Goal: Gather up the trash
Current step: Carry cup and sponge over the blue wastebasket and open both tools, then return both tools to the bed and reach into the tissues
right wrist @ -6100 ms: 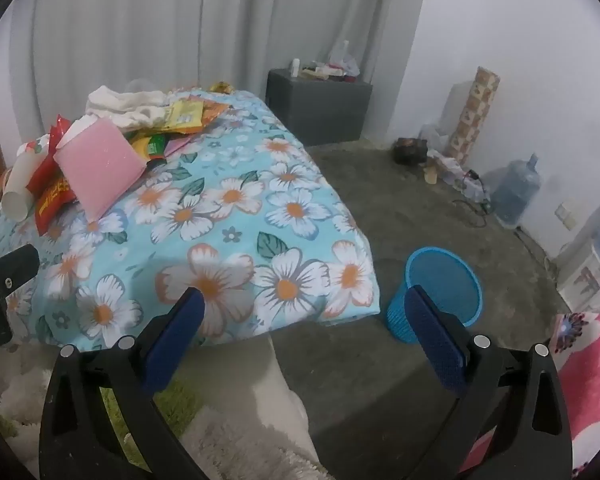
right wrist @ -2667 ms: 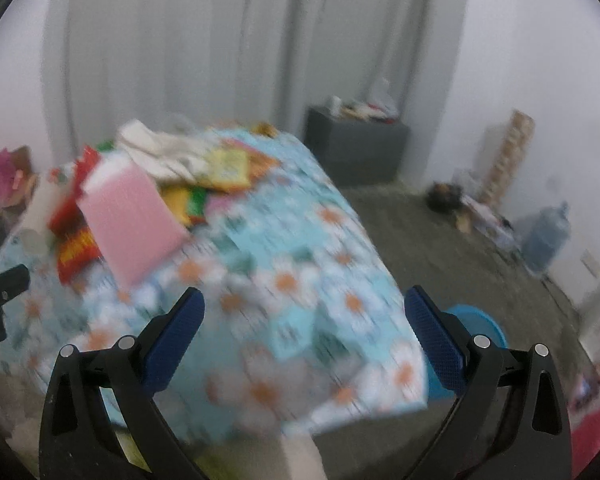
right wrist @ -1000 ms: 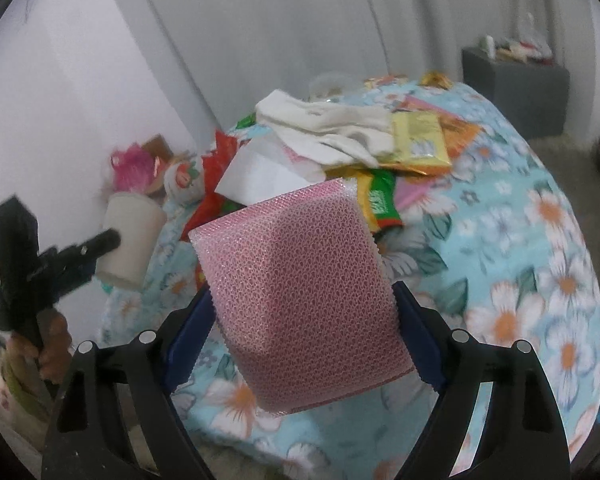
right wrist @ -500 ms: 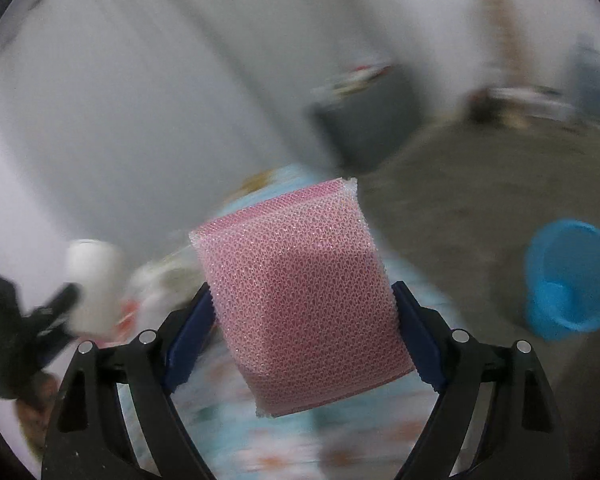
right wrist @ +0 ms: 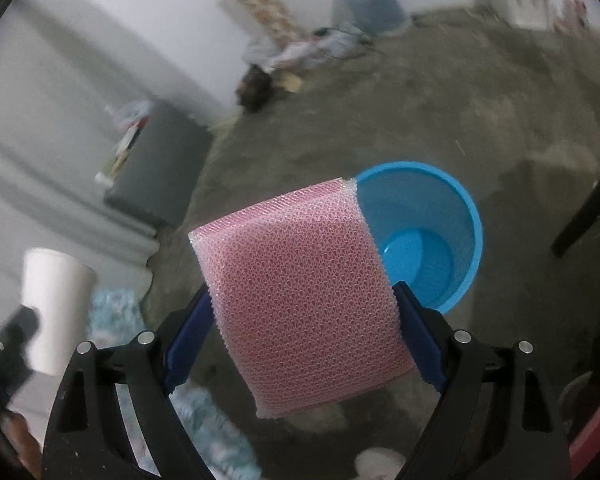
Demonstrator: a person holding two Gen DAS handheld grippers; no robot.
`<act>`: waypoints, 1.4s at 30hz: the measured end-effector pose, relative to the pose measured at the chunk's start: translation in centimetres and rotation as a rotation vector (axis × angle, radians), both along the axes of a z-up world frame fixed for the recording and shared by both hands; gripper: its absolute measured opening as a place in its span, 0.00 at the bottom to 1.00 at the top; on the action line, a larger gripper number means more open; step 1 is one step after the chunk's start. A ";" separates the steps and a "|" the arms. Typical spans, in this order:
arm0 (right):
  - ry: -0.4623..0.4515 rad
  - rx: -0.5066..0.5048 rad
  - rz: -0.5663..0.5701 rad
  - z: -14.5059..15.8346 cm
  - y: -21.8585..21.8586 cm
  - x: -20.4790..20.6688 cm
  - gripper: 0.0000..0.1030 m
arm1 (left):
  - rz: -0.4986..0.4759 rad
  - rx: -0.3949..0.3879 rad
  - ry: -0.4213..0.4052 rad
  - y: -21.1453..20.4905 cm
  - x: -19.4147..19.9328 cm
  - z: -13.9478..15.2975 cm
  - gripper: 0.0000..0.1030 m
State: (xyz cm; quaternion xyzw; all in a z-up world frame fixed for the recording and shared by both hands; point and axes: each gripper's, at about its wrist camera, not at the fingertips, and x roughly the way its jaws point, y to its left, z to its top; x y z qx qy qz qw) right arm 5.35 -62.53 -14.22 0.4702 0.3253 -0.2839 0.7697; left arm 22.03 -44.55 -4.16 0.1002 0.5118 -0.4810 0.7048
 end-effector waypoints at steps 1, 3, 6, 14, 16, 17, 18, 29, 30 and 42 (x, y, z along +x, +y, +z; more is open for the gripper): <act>0.009 0.012 -0.012 -0.6 -1.2 0.4 0.82 | -0.004 0.013 0.021 -1.7 0.0 -1.1 0.56; 0.023 0.046 -0.027 -2.4 -3.7 0.9 0.87 | -0.039 0.069 0.031 -5.5 0.4 -3.6 0.57; 0.079 0.053 -0.067 -4.9 -5.4 1.8 0.93 | -0.061 0.120 0.021 -9.1 0.0 -5.8 0.70; 0.176 0.031 -0.103 -7.9 -6.4 1.8 0.93 | -0.036 0.155 -0.017 -9.7 -0.4 -7.2 0.78; 0.167 -0.003 -0.100 -6.9 -5.7 1.0 0.93 | -0.031 0.127 -0.029 -8.7 -0.6 -5.8 0.78; 0.169 -0.029 -0.094 -6.0 -5.1 1.1 0.93 | -0.030 0.108 -0.034 -8.0 -0.5 -5.0 0.78; 0.170 -0.059 -0.086 -5.4 -5.0 1.4 0.93 | -0.030 0.090 -0.041 -7.3 -0.5 -4.1 0.78; 0.145 -0.511 0.092 8.4 6.9 3.9 0.93 | 0.030 0.009 -0.158 8.9 -1.3 6.9 0.93; 0.139 -0.559 0.125 9.7 8.5 4.3 0.93 | 0.041 0.008 -0.165 11.1 -1.7 7.6 0.94; -0.130 -0.836 0.651 17.9 26.1 7.1 0.93 | 0.540 -0.119 -0.154 38.9 -3.8 10.8 0.95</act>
